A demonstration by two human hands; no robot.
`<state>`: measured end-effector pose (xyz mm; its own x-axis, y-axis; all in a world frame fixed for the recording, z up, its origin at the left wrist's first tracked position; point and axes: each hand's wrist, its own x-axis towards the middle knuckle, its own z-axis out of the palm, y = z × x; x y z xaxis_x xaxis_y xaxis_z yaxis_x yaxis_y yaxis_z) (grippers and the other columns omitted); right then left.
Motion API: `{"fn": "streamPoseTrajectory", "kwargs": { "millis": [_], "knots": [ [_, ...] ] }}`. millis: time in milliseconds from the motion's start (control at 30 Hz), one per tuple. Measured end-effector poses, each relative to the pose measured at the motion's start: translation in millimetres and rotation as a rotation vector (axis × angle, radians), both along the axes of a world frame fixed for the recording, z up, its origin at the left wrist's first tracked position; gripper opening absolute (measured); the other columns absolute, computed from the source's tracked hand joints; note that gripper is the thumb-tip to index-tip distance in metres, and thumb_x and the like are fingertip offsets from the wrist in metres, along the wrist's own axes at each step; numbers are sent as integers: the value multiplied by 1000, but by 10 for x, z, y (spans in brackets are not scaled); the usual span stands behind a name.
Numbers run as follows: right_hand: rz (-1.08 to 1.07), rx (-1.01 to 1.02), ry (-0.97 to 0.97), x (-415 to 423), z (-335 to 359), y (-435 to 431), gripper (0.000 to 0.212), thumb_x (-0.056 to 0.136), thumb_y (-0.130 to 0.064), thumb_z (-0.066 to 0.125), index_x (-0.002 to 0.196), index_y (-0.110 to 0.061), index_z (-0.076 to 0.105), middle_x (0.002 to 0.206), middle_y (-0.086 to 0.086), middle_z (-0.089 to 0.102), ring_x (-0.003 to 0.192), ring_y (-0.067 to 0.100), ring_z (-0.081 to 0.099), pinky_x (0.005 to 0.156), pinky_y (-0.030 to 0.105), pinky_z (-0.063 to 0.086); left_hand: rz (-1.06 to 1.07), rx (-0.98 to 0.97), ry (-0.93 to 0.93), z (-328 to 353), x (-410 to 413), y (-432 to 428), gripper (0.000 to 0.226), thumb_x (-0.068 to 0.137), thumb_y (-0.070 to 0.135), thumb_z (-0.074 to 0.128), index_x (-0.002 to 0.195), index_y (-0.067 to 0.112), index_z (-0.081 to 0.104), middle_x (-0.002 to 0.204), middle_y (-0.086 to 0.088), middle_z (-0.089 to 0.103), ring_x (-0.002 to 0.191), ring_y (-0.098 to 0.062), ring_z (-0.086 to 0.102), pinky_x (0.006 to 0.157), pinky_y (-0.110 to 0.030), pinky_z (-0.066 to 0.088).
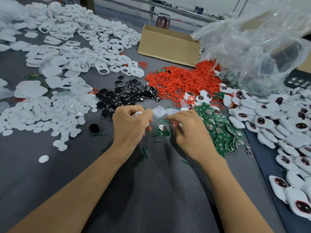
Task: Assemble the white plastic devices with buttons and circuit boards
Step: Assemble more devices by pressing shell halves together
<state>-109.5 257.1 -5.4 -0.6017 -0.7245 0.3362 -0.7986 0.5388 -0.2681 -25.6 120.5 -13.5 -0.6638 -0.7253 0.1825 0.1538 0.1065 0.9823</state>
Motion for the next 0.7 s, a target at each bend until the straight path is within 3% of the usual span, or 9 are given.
{"fn": "streamPoseTrajectory", "kwargs": {
  "millis": [100, 200, 333, 433, 533, 700],
  "knots": [
    [-64, 145, 58, -26, -27, 15, 34, 88, -9, 53, 117, -24, 63, 115, -5, 64, 111, 25, 44, 89, 36, 31, 3, 13, 18, 20, 13, 17, 17, 64, 9, 56, 51, -2, 58, 47, -16, 58, 36, -19, 50, 36, -16, 32],
    [-174, 153, 80, -55, -46, 48, 29, 88, -15, 54, 113, -24, 66, 117, -6, 66, 114, 24, 43, 88, 36, 25, 8, 10, 30, 33, 5, 15, 19, 68, -1, 59, 49, 4, 59, 45, -7, 59, 37, -22, 52, 37, -13, 32],
    [-337, 221, 131, -63, -74, 45, 19, 86, -19, 51, 99, -17, 65, 116, -3, 64, 114, 26, 42, 88, 38, 26, -1, 29, 19, 42, -9, 38, 18, 68, -2, 59, 51, 3, 58, 44, -5, 58, 35, -20, 50, 36, -13, 31],
    [-308, 175, 158, -45, -83, -1, 23, 87, -17, 52, 107, -14, 62, 122, -1, 61, 114, 29, 43, 90, 40, 32, -2, 142, 10, 33, -17, 18, 11, 69, -2, 57, 58, -5, 59, 46, -7, 58, 36, -20, 51, 37, -17, 32],
    [-167, 47, 139, -35, -35, -71, 21, 86, -13, 58, 103, -17, 70, 109, 0, 68, 105, 29, 51, 86, 39, 39, -22, 287, 50, 46, -29, -18, 9, 61, 6, 53, 59, -1, 58, 49, -8, 59, 36, -19, 48, 38, -19, 33],
    [-143, 56, 143, -8, -19, -201, 9, 82, -15, 65, 90, -15, 67, 87, 7, 68, 90, 32, 58, 78, 37, 36, -48, 361, 100, 41, -56, -14, 19, 75, -6, 49, 63, 4, 61, 53, -8, 61, 41, -18, 49, 39, -20, 34]
  ]
}}
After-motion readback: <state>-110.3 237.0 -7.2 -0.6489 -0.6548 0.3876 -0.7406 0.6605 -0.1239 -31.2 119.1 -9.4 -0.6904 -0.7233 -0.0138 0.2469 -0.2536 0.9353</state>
